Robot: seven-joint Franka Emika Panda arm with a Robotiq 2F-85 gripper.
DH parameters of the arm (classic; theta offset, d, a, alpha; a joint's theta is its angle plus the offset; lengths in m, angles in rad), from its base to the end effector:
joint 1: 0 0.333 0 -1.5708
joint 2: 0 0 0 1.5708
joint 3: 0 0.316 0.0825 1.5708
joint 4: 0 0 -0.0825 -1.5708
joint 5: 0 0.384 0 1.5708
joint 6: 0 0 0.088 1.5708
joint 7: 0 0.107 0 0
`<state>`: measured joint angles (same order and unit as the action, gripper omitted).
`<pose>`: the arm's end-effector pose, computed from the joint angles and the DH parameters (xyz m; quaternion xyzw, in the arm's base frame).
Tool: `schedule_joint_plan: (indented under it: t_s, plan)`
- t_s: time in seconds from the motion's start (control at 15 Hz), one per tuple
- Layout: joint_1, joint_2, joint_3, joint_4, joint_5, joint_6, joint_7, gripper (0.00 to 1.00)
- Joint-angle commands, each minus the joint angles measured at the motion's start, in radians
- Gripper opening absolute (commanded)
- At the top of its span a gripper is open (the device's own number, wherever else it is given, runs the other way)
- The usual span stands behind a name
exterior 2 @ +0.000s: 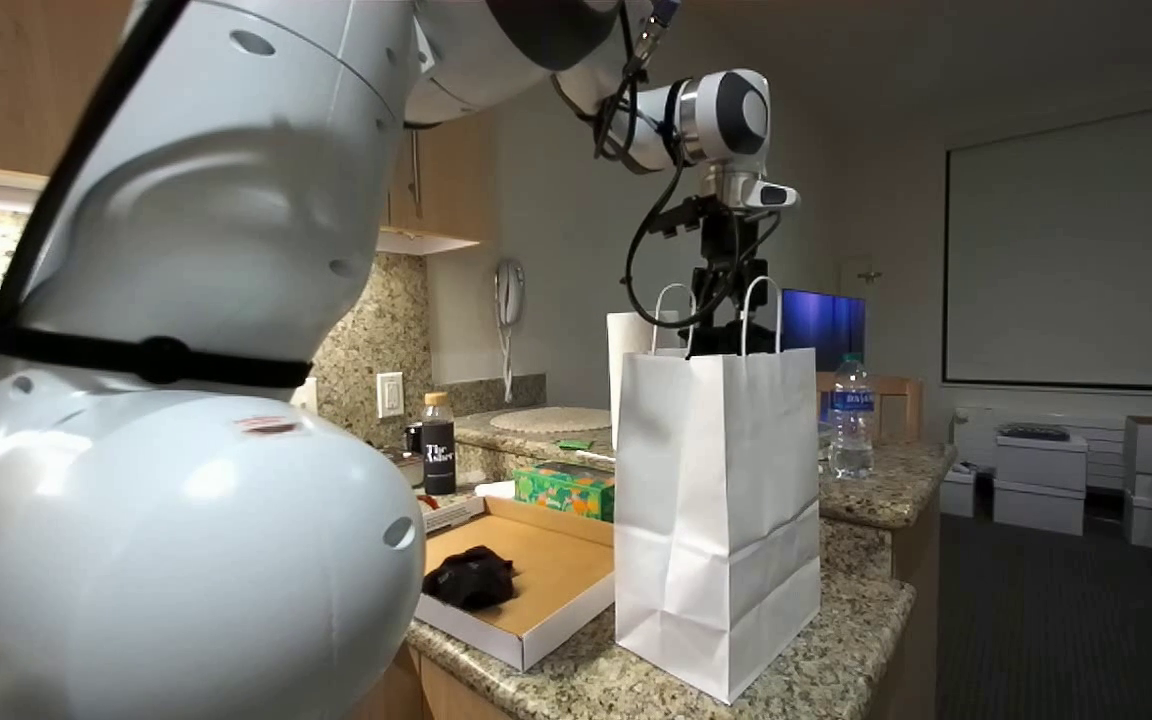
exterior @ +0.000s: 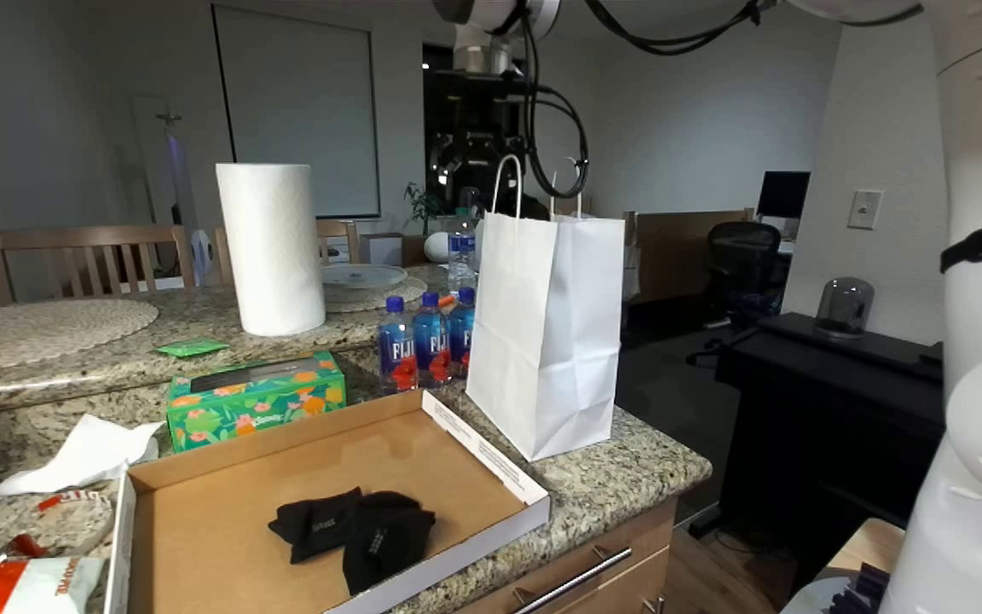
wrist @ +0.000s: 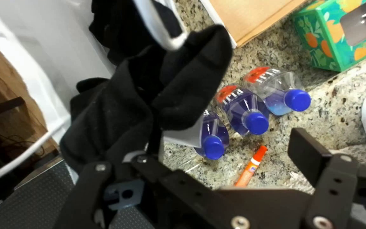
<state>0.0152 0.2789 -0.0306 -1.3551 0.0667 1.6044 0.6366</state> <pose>0.6396 -0.0002 0.5628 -0.9465 0.3211 0.0229 0.0232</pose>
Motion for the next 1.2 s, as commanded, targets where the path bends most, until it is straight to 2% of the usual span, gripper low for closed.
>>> schedule_joint_plan:
  t_s: [0.0, 0.27, 0.6, 0.87, 1.13]
  plan:
    - [-0.003, -0.077, -0.005, -0.054, 0.000, -0.076, -0.077, 1.00]
    - [-0.001, -0.117, -0.003, -0.094, -0.013, -0.161, -0.177, 1.00]
    - [0.006, -0.170, 0.005, -0.134, -0.027, -0.058, -0.243, 1.00]
    - [0.040, -0.211, 0.039, -0.151, -0.122, -0.062, -0.350, 1.00]
    - [0.111, -0.289, 0.105, -0.197, -0.272, -0.004, -0.326, 1.00]
